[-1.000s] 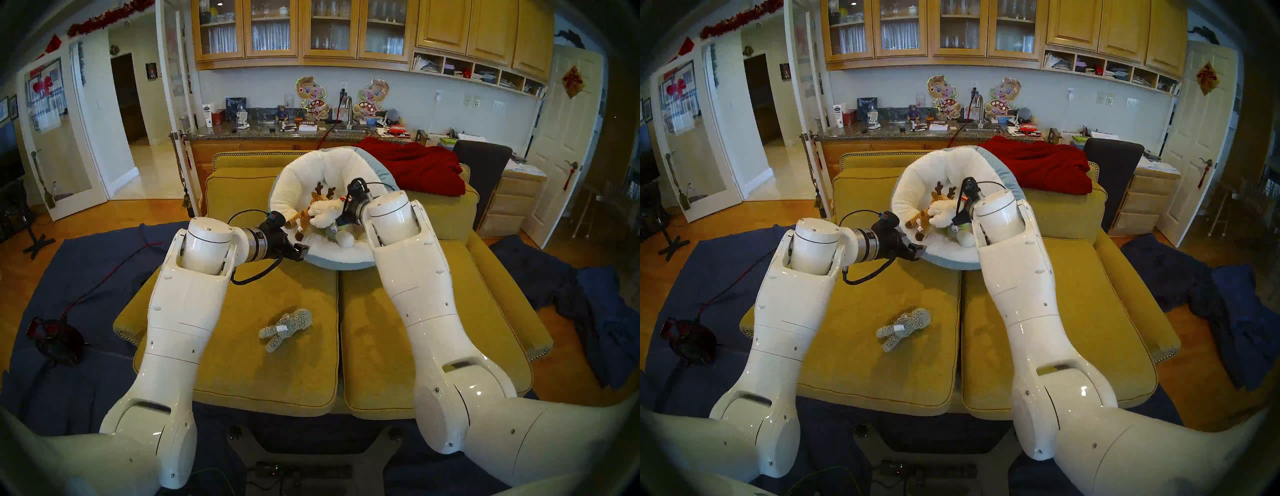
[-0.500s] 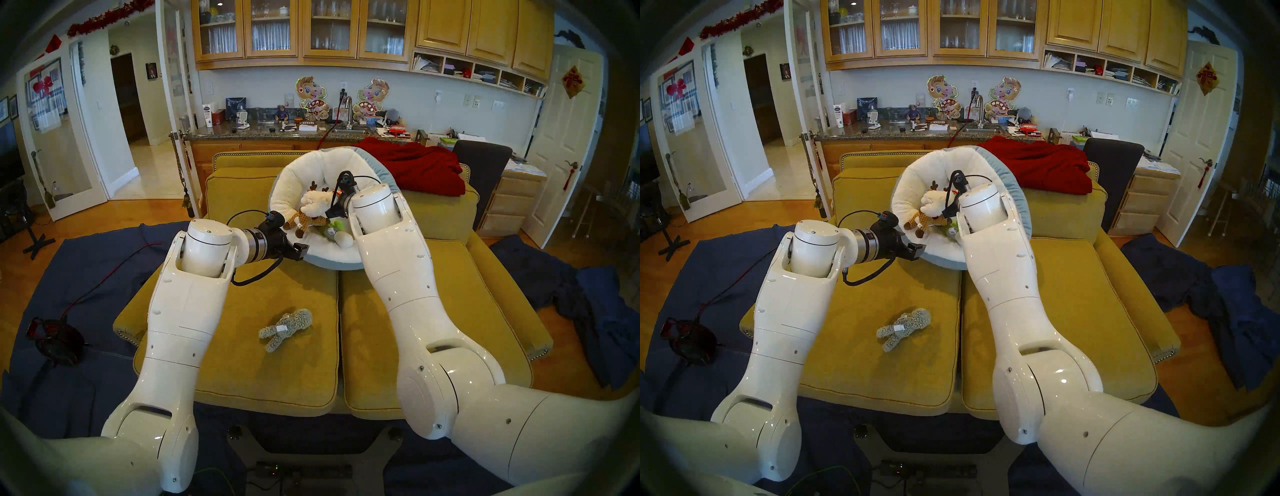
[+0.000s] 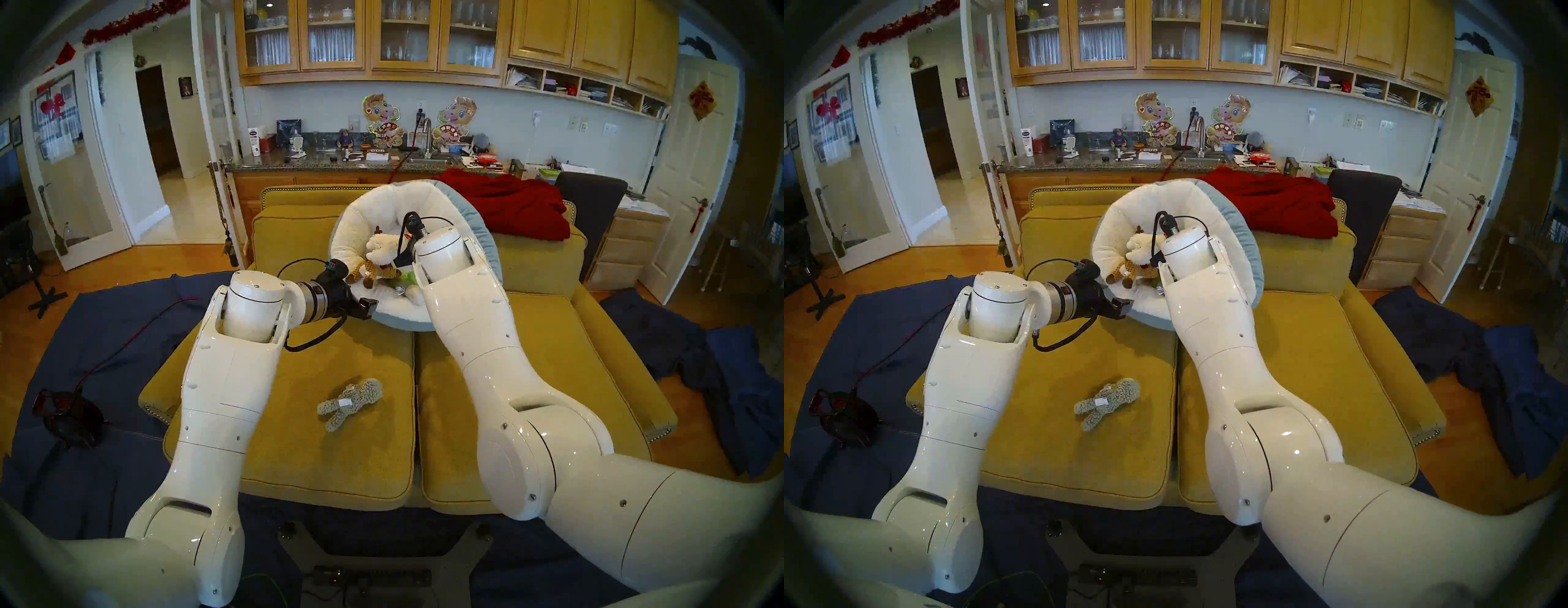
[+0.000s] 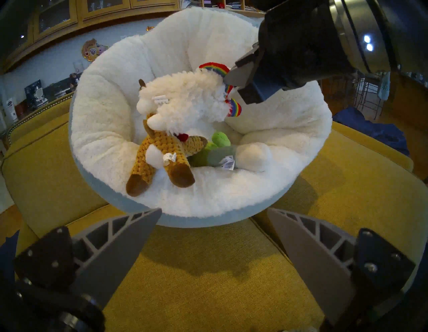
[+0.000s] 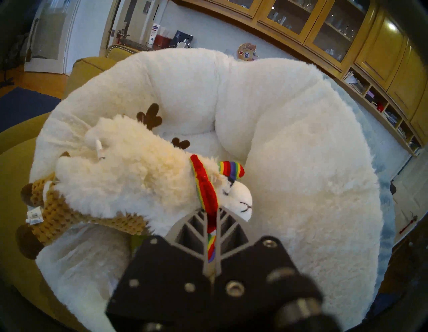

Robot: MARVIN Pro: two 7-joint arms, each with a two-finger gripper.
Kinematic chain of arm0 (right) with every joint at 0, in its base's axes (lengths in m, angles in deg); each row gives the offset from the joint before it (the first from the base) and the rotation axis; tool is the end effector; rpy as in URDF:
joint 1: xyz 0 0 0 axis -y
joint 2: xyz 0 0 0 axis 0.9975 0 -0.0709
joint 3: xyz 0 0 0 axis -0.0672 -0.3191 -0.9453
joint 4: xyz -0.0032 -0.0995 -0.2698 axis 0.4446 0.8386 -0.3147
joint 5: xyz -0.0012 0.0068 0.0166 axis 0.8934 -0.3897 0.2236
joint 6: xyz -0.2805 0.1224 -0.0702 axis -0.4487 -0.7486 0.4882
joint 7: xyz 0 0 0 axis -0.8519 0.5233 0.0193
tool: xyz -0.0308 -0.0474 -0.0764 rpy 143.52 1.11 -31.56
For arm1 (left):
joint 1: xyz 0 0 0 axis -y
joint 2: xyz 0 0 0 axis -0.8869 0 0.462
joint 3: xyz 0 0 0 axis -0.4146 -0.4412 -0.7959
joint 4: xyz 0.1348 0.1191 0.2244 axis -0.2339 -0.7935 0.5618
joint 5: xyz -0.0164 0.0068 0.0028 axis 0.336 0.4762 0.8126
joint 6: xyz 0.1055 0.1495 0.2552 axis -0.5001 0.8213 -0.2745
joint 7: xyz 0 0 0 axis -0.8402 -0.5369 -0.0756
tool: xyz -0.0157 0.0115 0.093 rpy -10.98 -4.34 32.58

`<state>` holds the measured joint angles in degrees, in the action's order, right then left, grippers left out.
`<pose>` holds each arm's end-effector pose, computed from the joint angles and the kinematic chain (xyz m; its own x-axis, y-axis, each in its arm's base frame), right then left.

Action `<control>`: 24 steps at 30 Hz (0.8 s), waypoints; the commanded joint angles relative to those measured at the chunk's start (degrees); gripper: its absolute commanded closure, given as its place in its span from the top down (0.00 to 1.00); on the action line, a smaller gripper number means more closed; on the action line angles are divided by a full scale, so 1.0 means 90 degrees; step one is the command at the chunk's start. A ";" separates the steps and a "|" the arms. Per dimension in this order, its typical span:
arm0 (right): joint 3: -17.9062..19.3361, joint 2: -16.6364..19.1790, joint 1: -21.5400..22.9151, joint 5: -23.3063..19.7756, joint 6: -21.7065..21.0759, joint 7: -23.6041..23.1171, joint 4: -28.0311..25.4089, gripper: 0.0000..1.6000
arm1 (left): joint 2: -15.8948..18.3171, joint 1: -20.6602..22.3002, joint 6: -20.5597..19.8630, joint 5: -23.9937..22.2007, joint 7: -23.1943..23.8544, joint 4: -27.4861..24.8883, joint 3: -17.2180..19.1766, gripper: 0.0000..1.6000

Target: Put toys into dog bed

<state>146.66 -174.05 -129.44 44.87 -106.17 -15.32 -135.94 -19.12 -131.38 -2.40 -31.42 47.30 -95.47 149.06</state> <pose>0.6079 0.1372 -0.1646 0.2749 0.4777 0.8344 0.2181 -0.8762 0.4297 0.4904 -0.0261 -0.2048 0.3149 -0.3252 0.8916 -0.5705 -0.8157 -0.0960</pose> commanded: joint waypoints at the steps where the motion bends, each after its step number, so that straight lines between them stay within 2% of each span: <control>1: 0.0054 -0.0090 0.0795 0.0035 0.0326 0.0332 0.0272 0.00 | -0.0023 0.0190 0.0056 -0.0045 0.0008 -0.0232 0.0039 1.00; 3: 0.0095 -0.0102 0.0749 0.0023 0.0406 0.0391 0.0272 0.00 | -0.0024 0.0186 0.0057 -0.0049 0.0001 -0.0241 0.0040 1.00; 4: 0.0114 -0.0096 0.0852 0.0012 0.0431 0.0406 0.0412 0.09 | -0.0025 0.0184 0.0057 -0.0052 -0.0002 -0.0247 0.0041 1.00; 5: 0.0156 -0.0097 0.0932 -0.0015 0.0448 0.0421 0.0525 0.44 | -0.0025 0.0181 0.0058 -0.0054 -0.0005 -0.0253 0.0042 1.00; 6: 0.0156 -0.0097 0.0932 -0.0015 0.0448 0.0421 0.0525 0.44 | -0.0025 0.0181 0.0058 -0.0054 -0.0005 -0.0253 0.0042 1.00; 7: 0.0172 -0.0097 0.0792 -0.0002 0.0509 0.0456 0.0379 0.98 | -0.0025 0.0179 0.0058 -0.0056 -0.0008 -0.0256 0.0043 1.00; 11: 0.0377 -0.0029 0.1042 -0.0117 0.0555 0.0418 0.0652 1.00 | -0.0025 0.0169 0.0058 -0.0070 -0.0021 -0.0278 0.0044 1.00; 23: 0.0723 0.0290 0.0453 -0.0362 0.0234 -0.0146 -0.0366 1.00 | -0.0027 0.0157 0.0052 -0.0073 -0.0034 -0.0276 0.0043 1.00; 24: 0.0760 0.0334 0.0497 -0.0367 0.0240 -0.0141 -0.0268 1.00 | -0.0028 0.0155 0.0051 -0.0072 -0.0036 -0.0271 0.0042 1.00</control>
<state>152.32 -173.31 -125.30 42.08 -102.98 -14.81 -133.08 -19.31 -131.79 -2.40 -31.79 46.87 -96.22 149.14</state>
